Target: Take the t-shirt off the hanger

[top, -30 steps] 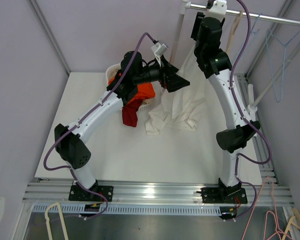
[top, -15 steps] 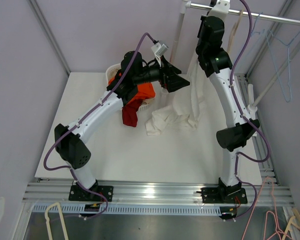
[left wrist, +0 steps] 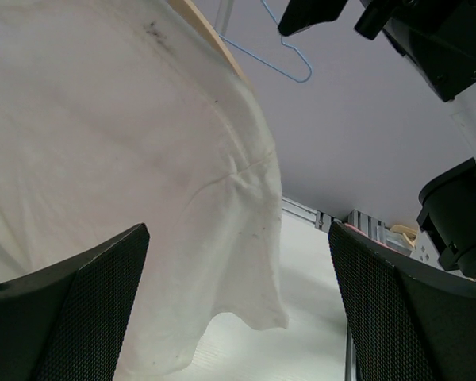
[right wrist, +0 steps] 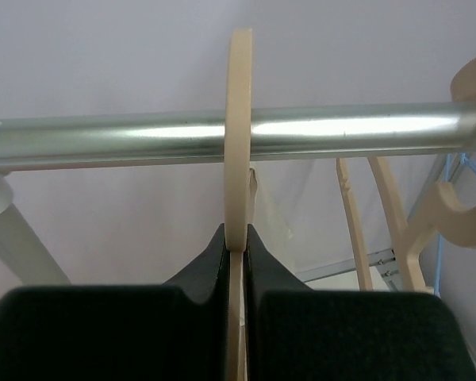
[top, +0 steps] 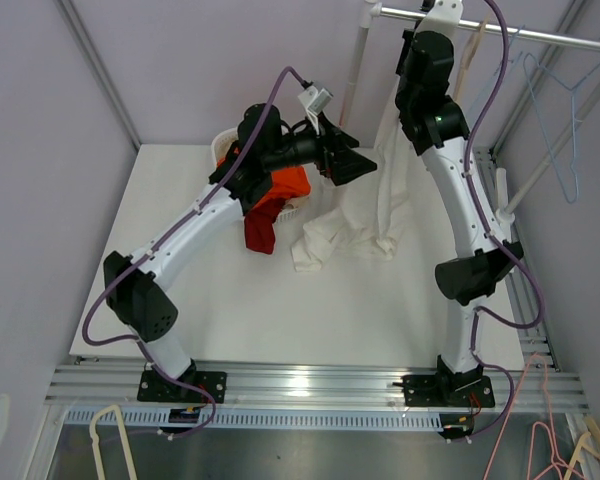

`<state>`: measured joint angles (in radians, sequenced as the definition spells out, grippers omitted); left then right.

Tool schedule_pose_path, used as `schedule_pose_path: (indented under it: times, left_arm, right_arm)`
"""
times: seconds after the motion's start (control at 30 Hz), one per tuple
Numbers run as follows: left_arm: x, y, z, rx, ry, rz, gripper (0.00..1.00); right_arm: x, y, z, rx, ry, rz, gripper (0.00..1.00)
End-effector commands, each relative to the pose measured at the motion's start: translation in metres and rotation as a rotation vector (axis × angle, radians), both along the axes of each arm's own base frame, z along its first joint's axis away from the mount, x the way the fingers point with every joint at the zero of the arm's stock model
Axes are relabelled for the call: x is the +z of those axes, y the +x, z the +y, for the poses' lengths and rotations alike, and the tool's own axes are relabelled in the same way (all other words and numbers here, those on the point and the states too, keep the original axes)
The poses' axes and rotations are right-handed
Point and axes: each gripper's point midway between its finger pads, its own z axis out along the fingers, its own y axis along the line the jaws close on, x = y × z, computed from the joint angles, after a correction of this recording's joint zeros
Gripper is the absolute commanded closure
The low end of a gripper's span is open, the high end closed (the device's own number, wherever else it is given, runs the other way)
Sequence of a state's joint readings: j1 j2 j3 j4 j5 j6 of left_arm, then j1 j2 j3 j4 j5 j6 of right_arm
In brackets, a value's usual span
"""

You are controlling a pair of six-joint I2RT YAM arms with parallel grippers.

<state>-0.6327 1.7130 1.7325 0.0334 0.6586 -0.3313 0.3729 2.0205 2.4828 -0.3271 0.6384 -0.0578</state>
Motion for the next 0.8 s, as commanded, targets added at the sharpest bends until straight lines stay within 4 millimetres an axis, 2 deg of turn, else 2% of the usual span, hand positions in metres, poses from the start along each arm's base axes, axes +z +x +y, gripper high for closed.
schedule_pose_path:
  times: [0.0, 0.07, 0.2, 0.3, 0.37, 0.4, 0.43, 0.53, 0.57, 0.7, 0.73, 0.77]
  left_arm:
    - [0.037, -0.019, 0.014, 0.017, -0.044, -0.087, 0.01]
    - [0.034, -0.020, 0.017, 0.029, -0.042, -0.091, 0.01]
    - [0.046, -0.033, 0.026, 0.057, -0.046, -0.141, 0.00]
    - [0.050, -0.042, 0.029, 0.070, -0.038, -0.163, 0.00]
    - [0.060, -0.054, 0.033, 0.076, -0.045, -0.192, 0.00]
    - [0.054, -0.054, 0.034, 0.092, -0.035, -0.186, 0.01]
    - [0.061, -0.062, 0.038, 0.095, -0.047, -0.204, 0.00]
    - [0.060, -0.072, 0.046, 0.126, -0.058, -0.218, 0.01]
    - [0.052, -0.075, 0.048, 0.133, -0.050, -0.210, 0.00]
    - [0.050, -0.099, 0.058, 0.175, -0.068, -0.249, 0.00]
    - [0.032, -0.106, 0.053, 0.187, -0.052, -0.245, 0.00]
    - [0.040, -0.115, 0.060, 0.202, -0.068, -0.290, 0.00]
  right_arm:
    - [0.088, -0.053, -0.009, 0.050, 0.071, -0.217, 1.00]
    - [0.094, -0.059, -0.006, 0.070, 0.070, -0.229, 1.00]
    - [0.107, -0.082, -0.009, 0.091, 0.084, -0.256, 1.00]
    - [0.100, -0.085, -0.006, 0.113, 0.098, -0.233, 1.00]
    - [0.096, -0.092, -0.006, 0.131, 0.111, -0.220, 1.00]
    - [0.100, -0.100, -0.008, 0.137, 0.120, -0.226, 1.00]
    - [0.091, -0.098, -0.004, 0.150, 0.145, -0.211, 1.00]
    - [0.075, -0.107, 0.003, 0.183, 0.161, -0.170, 1.00]
    - [0.074, -0.110, 0.004, 0.188, 0.175, -0.180, 1.00]
    - [0.058, -0.126, 0.010, 0.213, 0.197, -0.166, 1.00]
    - [0.055, -0.130, 0.009, 0.196, 0.191, -0.157, 1.00]
    - [0.049, -0.137, 0.017, 0.194, 0.161, -0.143, 1.00]
